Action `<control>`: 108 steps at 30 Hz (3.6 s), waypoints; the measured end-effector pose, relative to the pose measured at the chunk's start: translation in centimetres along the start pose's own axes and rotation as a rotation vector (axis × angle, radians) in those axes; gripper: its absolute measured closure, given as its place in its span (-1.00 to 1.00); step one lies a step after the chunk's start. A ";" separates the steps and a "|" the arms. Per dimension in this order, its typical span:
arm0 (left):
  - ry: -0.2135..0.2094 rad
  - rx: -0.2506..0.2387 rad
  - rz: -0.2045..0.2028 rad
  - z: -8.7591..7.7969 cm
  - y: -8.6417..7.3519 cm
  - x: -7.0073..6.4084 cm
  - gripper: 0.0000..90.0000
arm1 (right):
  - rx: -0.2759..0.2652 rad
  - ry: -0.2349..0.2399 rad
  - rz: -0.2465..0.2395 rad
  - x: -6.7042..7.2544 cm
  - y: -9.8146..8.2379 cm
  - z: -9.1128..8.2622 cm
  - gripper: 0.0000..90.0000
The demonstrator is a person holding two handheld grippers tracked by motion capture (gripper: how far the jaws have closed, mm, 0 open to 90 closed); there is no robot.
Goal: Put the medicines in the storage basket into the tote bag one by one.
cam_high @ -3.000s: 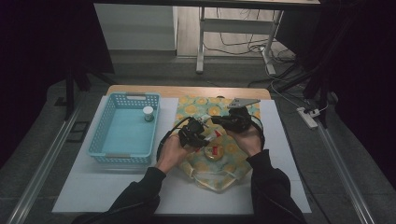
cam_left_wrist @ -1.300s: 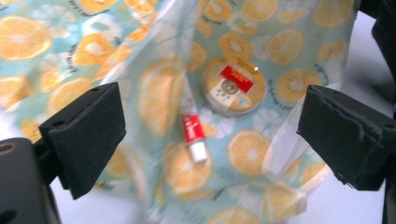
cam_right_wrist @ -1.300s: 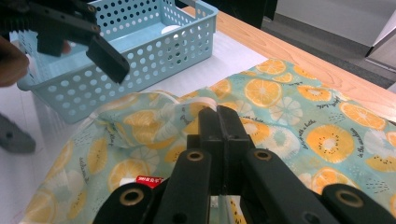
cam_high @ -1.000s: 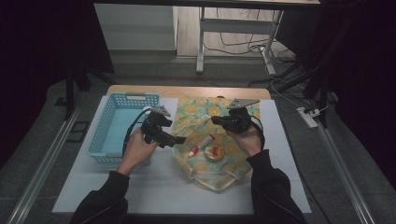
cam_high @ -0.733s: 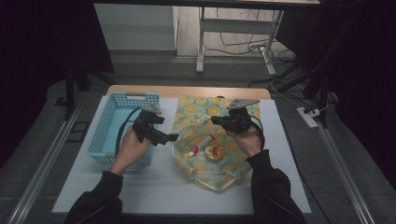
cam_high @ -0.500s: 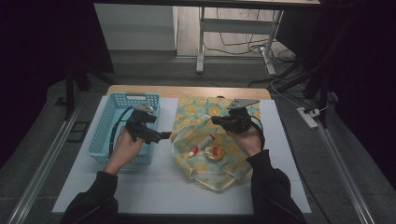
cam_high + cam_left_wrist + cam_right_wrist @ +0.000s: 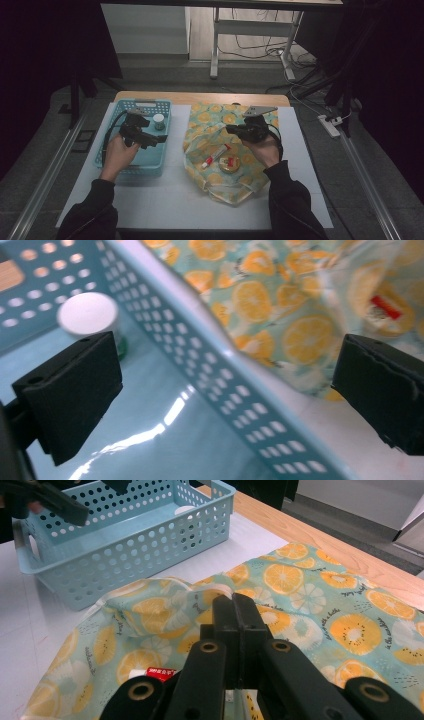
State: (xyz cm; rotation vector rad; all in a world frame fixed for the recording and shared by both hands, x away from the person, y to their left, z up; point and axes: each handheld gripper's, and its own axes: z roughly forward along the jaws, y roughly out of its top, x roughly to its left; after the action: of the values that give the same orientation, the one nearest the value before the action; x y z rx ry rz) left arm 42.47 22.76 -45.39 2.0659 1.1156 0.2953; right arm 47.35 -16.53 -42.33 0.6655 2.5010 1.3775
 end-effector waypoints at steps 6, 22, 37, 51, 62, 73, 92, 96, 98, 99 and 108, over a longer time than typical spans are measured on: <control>0.045 0.022 -0.015 0.9 0.0 1.5 -1.00 | -0.001 -0.001 -0.003 0.0 0.0 0.0 1.00; 0.163 0.100 -0.088 3.1 1.0 4.9 -1.00 | -0.003 0.004 -0.003 0.0 0.0 0.0 1.00; 0.182 0.139 -0.099 5.6 2.2 6.7 -1.00 | -0.006 0.007 -0.003 0.0 0.0 0.0 1.00; 0.178 0.187 -0.072 7.8 3.3 7.3 -0.76 | -0.011 0.008 -0.003 0.0 0.1 -0.2 1.00; 0.130 0.217 -0.069 8.4 3.3 7.4 -0.06 | -0.010 0.005 -0.011 0.1 0.1 -0.2 1.00; 0.161 0.233 -0.084 8.1 3.5 7.0 0.12 | -0.011 0.003 -0.017 0.2 0.2 -0.2 1.00; 0.115 0.165 -0.068 4.1 4.6 5.7 0.12 | -0.010 0.008 -0.007 0.1 0.2 -0.2 1.00; 0.108 0.154 -0.055 3.4 4.8 5.3 0.12 | -0.008 0.007 -0.007 0.1 0.2 -0.2 1.00; 0.103 0.149 -0.046 3.0 4.8 5.0 0.12 | -0.007 0.008 -0.008 0.1 0.2 -0.2 1.00; 0.099 0.146 -0.041 2.8 4.8 4.8 0.12 | -0.007 0.008 -0.008 0.1 0.2 -0.2 1.00; 0.058 0.139 -0.008 1.4 4.3 3.5 0.12 | -0.008 0.007 -0.007 0.2 0.2 -0.2 1.00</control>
State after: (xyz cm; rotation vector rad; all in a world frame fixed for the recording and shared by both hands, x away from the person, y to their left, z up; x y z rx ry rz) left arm 47.93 23.36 -43.75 2.1857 1.2094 0.2821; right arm 47.17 -16.45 -42.06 0.6510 2.4999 1.3887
